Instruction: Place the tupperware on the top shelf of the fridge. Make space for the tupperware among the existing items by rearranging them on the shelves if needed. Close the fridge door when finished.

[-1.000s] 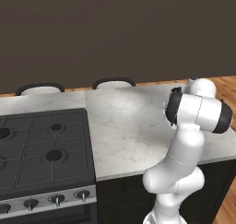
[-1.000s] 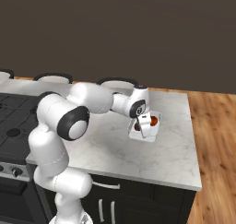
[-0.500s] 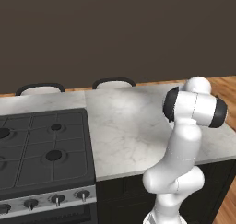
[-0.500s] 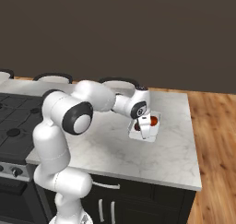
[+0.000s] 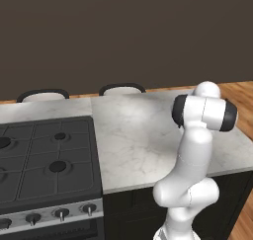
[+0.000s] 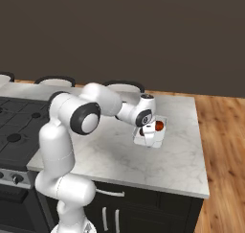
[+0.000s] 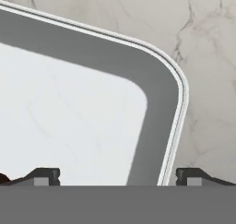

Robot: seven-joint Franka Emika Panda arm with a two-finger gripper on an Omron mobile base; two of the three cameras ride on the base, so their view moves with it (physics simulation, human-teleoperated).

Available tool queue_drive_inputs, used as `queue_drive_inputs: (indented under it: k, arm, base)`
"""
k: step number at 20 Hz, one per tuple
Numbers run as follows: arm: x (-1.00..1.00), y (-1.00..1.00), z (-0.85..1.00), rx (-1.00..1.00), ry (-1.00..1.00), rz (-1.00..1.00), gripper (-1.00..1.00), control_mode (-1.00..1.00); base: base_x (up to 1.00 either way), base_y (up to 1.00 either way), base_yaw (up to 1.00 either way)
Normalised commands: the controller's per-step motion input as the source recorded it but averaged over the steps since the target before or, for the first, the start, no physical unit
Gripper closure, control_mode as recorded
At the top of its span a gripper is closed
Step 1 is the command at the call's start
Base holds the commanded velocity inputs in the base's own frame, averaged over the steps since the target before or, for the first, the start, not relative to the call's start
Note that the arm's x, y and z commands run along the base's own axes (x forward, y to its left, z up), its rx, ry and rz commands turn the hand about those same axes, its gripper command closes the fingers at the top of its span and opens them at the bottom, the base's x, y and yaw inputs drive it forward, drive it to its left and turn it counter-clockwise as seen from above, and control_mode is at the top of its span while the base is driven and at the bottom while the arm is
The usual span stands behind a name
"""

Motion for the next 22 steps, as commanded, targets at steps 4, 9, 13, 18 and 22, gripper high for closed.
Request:
queue_drive_inputs:
  k: [4, 9, 13, 18, 22]
  arm:
    - [0.16, 0.0, -0.3, 0.0, 0.0, -0.07, 1.0, -1.0]
    - [0.1, 0.0, -0.28, 0.0, 0.0, -0.04, 1.0, -1.0]
    - [0.0, 0.0, -0.06, 0.0, 0.0, 0.0, 1.0, -1.0]
    - [-0.02, 0.0, -0.02, 0.0, 0.0, 0.0, 1.0, -1.0]
    - [-0.44, 0.0, 0.45, 0.0, -0.15, 0.0, 1.0, -1.0]
  base:
    - [0.0, 0.0, 0.0]
    - [0.0, 0.0, 0.0]
    - [0.0, 0.0, 0.0]
    - [0.0, 0.0, 0.0]
    - [0.0, 0.0, 0.0]
